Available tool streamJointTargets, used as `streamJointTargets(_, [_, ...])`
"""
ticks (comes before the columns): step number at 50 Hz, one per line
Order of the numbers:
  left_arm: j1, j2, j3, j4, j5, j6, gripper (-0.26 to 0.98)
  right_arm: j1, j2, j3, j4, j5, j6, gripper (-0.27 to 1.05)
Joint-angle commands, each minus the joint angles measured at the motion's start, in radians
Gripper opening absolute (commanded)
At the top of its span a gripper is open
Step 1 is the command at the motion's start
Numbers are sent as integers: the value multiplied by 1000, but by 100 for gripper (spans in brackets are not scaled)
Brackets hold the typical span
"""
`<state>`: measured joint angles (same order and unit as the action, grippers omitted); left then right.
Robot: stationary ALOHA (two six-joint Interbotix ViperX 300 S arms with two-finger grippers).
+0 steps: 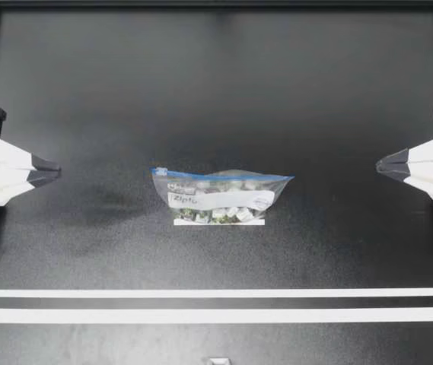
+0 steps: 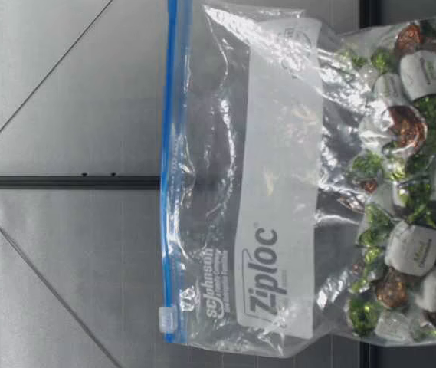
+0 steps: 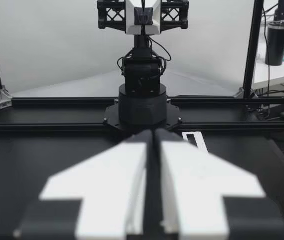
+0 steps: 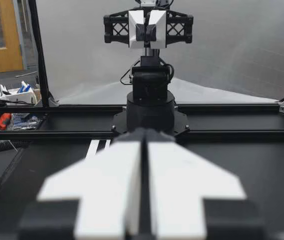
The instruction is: Slide open the ziploc bag.
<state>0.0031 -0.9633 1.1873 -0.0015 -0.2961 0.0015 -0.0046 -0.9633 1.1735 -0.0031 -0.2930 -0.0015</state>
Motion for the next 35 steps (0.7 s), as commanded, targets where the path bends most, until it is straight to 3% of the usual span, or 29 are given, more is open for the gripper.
streamJointTargets(1, [2, 37, -18, -29, -2, -15, -14, -6, 6, -8, 0, -8, 2, -14])
streamJointTargets(15, [17, 123, 12, -46, -21, 23, -17, -48, 80, -26, 0, -196, -2, -18])
streamJointTargets(27, [124, 273, 71, -72, -66, 21, -17, -64, 310, -106, 0, -347, -5, -18])
streamJointTargets(35, [127, 383, 69, -74, -126, 25, -16, -69, 486, -210, 0, -342, -8, -18])
